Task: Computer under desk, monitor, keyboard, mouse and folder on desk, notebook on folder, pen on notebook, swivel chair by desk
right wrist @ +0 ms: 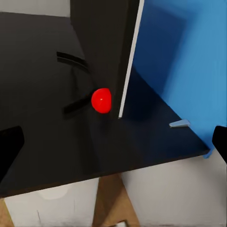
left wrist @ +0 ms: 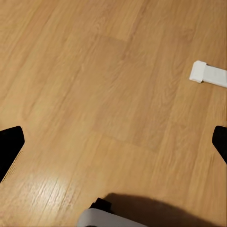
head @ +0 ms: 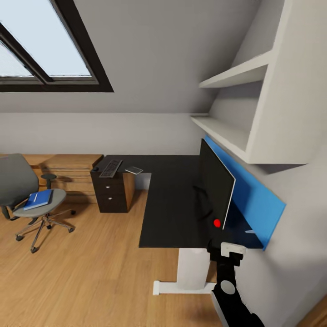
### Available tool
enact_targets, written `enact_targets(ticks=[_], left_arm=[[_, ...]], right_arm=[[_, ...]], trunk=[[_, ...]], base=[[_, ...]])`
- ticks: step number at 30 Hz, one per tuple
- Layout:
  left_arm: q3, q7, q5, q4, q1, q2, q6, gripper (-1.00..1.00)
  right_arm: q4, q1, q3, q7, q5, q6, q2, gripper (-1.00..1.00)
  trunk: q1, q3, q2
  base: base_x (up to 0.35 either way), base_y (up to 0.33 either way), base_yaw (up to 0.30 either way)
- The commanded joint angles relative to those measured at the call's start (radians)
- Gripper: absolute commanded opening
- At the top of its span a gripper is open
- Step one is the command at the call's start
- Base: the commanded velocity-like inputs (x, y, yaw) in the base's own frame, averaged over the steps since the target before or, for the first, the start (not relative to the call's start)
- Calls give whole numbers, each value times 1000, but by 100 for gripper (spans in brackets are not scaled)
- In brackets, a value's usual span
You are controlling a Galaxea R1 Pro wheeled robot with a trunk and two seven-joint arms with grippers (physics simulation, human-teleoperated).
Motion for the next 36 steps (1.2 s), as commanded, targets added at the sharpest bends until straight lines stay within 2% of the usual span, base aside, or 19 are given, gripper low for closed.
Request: enact_targets(ticks=[1, 5, 6, 7, 8, 10, 16, 18, 20, 22, 24, 28, 36], left_arm=[[-3, 4, 11, -1, -1, 2, -4, 100], [-1, 3, 12, 0, -1, 4, 1, 100], [0, 2, 18, 0, -2, 31, 79, 100], [1, 2, 19, 0, -2, 32, 87, 100], [1, -2, 23, 0, -2, 36, 105, 100], [1, -8, 29, 0, -3, 37, 112, 100], [1, -46, 42, 0, -3, 39, 124, 100], [2, -54, 43, -1, -3, 39, 126, 100], [1, -55, 44, 0, -3, 39, 126, 100], [1, -56, 44, 0, -3, 38, 126, 100], [1, -56, 44, 0, -3, 38, 126, 100], [1, -56, 44, 0, -3, 38, 126, 100], [0, -56, 44, 1, -3, 35, 125, 100]], right_arm=[[10, -1, 0, -5, 7, 1, 0, 100], [42, -1, 0, -4, 6, -14, 0, 100], [151, -1, 0, 0, 6, -86, 1, 100], [170, -1, 0, 2, 5, -93, 1, 100], [238, -1, 0, 14, 4, -124, 1, 100], [287, -2, 0, 26, 3, -149, 1, 100], [540, -2, -2, 96, 0, -228, 3, 100], [641, -2, -2, 115, -1, -276, 4, 100], [688, -2, -2, 121, -1, -302, 4, 100], [776, -2, -1, 131, -1, -352, 5, 100], [866, -2, -5, 179, -2, -407, 4, 100], [920, -2, -9, 241, -2, -469, 3, 100], [943, -2, -6, 272, 0, -502, 6, 100]], trunk=[[0, -2, -2], [0, -2, -2], [0, -2, -2], [0, -2, -2], [0, -2, -2], [0, -2, -2], [0, -2, -2], [0, -2, -2], [0, -2, -2], [0, -2, -2], [0, -2, -2], [0, -2, -2], [0, -2, -2]], base=[[-135, 311, 0], [-86, 317, 0], [-4, 330, 0], [-3, 331, 0], [3, 332, 0], [18, 332, 0], [84, 330, 0], [136, 325, 0], [143, 324, 0], [148, 324, 0], [150, 324, 0], [144, 324, 0], [102, 326, 0]])
